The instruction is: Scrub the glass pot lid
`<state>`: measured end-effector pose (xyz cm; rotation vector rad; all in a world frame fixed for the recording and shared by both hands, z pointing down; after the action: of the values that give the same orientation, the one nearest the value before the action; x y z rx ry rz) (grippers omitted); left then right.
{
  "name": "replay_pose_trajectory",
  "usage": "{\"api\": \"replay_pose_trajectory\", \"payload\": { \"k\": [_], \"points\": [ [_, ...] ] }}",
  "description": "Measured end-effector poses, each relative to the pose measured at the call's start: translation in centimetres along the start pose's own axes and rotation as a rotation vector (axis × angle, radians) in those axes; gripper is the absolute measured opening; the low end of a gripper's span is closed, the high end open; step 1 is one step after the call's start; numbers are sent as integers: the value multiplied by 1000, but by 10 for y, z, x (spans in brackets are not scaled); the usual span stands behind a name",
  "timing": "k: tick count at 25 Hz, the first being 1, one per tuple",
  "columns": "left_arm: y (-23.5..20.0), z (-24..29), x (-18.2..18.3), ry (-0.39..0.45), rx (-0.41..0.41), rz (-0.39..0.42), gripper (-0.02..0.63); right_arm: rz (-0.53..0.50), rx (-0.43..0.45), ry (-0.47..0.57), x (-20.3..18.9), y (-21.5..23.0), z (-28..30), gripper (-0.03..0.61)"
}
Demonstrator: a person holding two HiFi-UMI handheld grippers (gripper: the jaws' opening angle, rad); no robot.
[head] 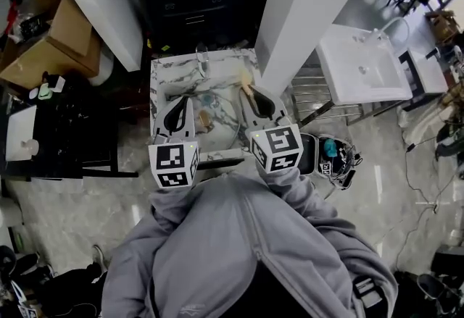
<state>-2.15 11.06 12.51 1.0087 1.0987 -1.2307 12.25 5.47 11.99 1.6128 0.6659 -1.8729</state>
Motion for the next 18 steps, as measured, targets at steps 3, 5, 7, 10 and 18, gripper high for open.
{"api": "replay_pose_trajectory", "payload": {
  "k": [3,5,7,10,18],
  "points": [
    [2,-5,3,23,17,-4,15,-8,-24,25,2,0,-5,57],
    [4,-8,4,38,25,0,15,-19,-26,43,4,-2,-7,57],
    [6,-9,6,53,28,8,15,-30,-22,55,4,-5,-6,57],
    [7,-8,6,66,26,20,15,-26,-8,68,3,-9,-5,57],
    [11,13,1,54,10,16,16,1,11,61,-9,2,4,57]
  ]
}}
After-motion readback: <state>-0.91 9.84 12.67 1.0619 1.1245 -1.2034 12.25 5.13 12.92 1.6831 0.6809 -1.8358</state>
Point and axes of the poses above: the fingertips, and each gripper's own axes: z forward along the fingers, y to its right, x out of its top, the point moved 3 cm from there along -z, backward along the fingers, and after that the axes turned 2 degrees about -z, right-handed, at the moved point
